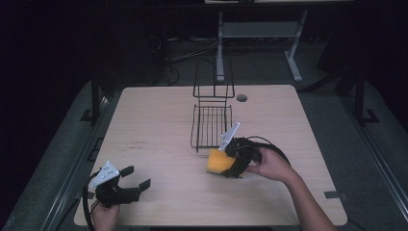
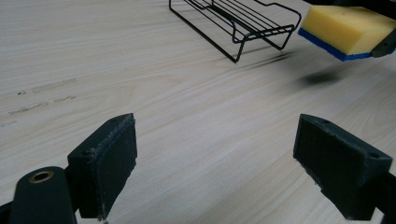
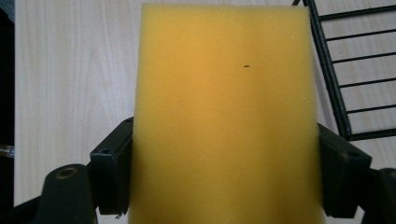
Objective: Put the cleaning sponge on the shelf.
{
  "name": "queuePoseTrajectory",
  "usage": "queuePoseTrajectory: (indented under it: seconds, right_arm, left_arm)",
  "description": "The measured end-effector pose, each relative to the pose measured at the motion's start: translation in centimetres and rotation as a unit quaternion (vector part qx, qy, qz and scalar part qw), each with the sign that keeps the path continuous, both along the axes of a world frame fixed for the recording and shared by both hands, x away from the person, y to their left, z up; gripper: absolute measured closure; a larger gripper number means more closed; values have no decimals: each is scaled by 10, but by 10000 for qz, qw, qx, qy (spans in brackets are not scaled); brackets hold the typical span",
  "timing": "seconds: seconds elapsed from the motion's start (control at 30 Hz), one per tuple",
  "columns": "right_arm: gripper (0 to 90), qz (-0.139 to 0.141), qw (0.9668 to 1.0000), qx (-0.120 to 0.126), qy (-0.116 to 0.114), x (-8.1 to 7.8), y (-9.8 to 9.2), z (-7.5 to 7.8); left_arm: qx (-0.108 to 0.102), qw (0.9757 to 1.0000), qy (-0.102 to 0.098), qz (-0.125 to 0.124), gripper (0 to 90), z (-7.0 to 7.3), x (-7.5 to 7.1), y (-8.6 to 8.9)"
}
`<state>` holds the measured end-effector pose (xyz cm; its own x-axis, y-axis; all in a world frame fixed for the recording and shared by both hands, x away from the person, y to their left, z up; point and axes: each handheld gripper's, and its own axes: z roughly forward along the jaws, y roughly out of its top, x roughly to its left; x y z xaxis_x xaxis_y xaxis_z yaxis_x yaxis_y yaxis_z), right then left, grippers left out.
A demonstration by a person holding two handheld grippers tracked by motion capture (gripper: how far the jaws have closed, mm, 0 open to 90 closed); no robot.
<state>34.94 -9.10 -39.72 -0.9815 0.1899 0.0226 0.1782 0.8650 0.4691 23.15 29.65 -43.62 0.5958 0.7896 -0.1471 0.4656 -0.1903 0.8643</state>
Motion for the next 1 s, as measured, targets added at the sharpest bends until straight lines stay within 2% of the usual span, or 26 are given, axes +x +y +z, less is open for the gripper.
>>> queuePoseTrajectory:
  seconds: [0.33, 0.53, 0.63, 1.0]
  right_arm:
    - [217, 57, 10000, -48, -24, 11, 8, 1]
    - [217, 63, 10000, -16, 41, 14, 8, -1]
    - [217, 104, 9999, -57, -3, 17, 9, 1]
    - [216, 109, 9999, -57, 71, 31, 17, 6]
  left_arm:
    - [-1, 10000, 1, -2, 128, 0, 0, 0]
    - [-1, 10000, -4, -5, 128, 0, 1, 0]
    - [-14, 10000, 2, 2, 128, 0, 1, 0]
    - [-29, 10000, -13, 1, 128, 0, 0, 1]
